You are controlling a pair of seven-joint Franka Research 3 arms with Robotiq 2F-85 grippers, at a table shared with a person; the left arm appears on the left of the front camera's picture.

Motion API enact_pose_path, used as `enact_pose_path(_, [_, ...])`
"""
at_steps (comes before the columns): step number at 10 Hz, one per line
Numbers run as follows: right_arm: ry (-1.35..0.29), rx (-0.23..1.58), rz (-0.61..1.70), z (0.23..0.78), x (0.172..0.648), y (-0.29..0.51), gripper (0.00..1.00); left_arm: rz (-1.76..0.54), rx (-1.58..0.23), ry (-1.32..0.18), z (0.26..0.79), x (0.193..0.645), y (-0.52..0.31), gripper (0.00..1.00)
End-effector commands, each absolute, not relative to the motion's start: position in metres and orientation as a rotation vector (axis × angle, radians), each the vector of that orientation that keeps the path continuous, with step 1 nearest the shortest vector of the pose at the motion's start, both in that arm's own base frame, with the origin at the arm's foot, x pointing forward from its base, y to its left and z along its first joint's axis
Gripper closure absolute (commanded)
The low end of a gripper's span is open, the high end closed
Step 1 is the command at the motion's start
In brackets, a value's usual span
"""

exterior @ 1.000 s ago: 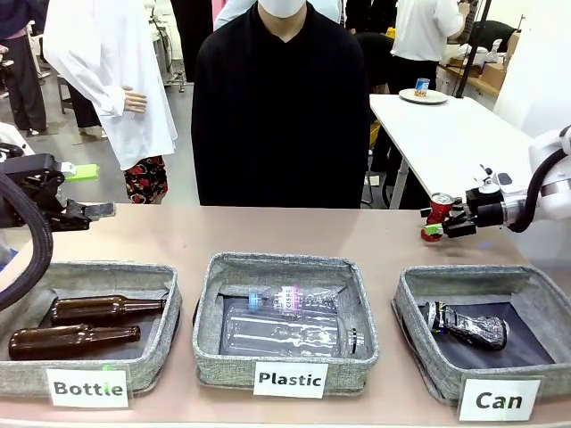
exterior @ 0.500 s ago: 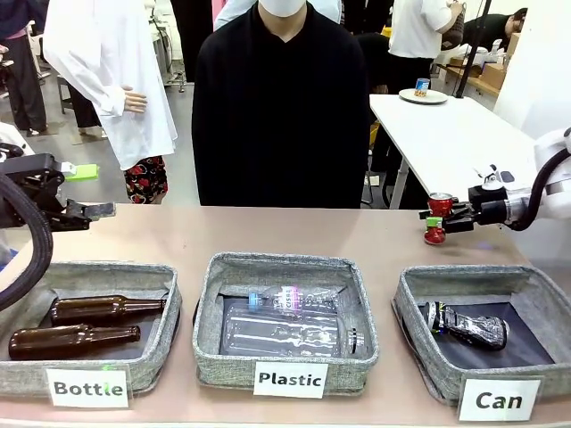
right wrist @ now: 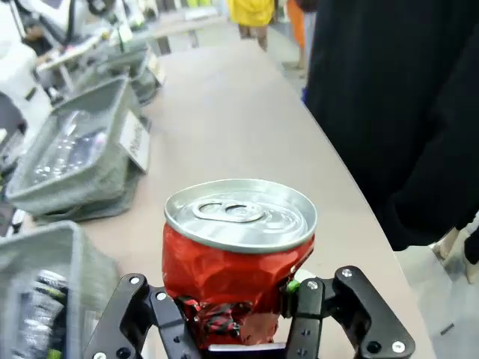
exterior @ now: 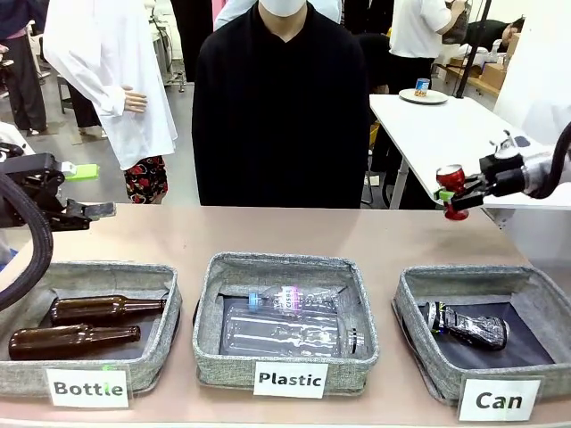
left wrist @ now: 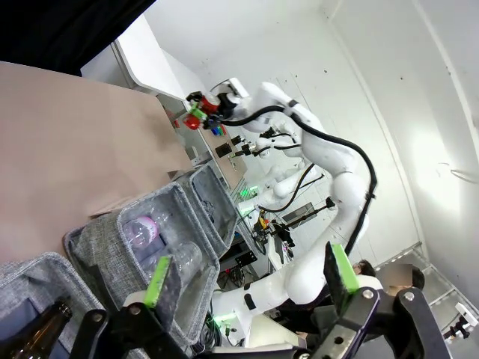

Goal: Sort the can waste into the basket.
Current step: Pick up the can waste from the table and place it in the right Fabric basket.

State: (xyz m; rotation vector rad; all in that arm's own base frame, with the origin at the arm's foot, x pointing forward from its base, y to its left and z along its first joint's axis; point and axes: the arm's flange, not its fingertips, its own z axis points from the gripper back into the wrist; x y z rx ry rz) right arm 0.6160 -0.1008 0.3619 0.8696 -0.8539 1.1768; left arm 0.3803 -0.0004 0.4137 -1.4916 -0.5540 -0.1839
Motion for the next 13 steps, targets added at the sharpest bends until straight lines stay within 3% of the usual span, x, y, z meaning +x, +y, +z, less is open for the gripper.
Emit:
enact_pose_path(1, [-0.663,0.765,1.205,0.413,0.549,-0.062,1.00,-0.172,-1.498,-0.552,0.416,0.381,0.000,0.00])
enact_pose_path(2, [-0.549,0.707,1.249,0.431,0.517,-0.047,1.00,-0.172,-1.498,-0.552,0.416,0.381,0.000,0.00])
enact_pose_path(4, [-0.385,0.394,1.380,0.445,0.440,-0.016,1.00,-0.172,-1.498,-0.552,0.416,0.381,0.000,0.00])
enact_pose_path(6, [-0.348,0.200,1.390,0.449,0.384,-0.019,1.00,-0.172,-1.498,-0.552,0.416,0.381,0.000,0.00])
enact_pose_path(7, [-0.378,0.207,1.399,0.452,0.367,-0.033,1.00,-0.172,-1.498,-0.552,0.416,0.381,0.000,0.00])
enact_pose_path(13, [-0.270,0.233,1.439,0.454,0.365,-0.039,1.00,-0.172,-1.498,-0.552,0.416,0.381,0.000,0.00])
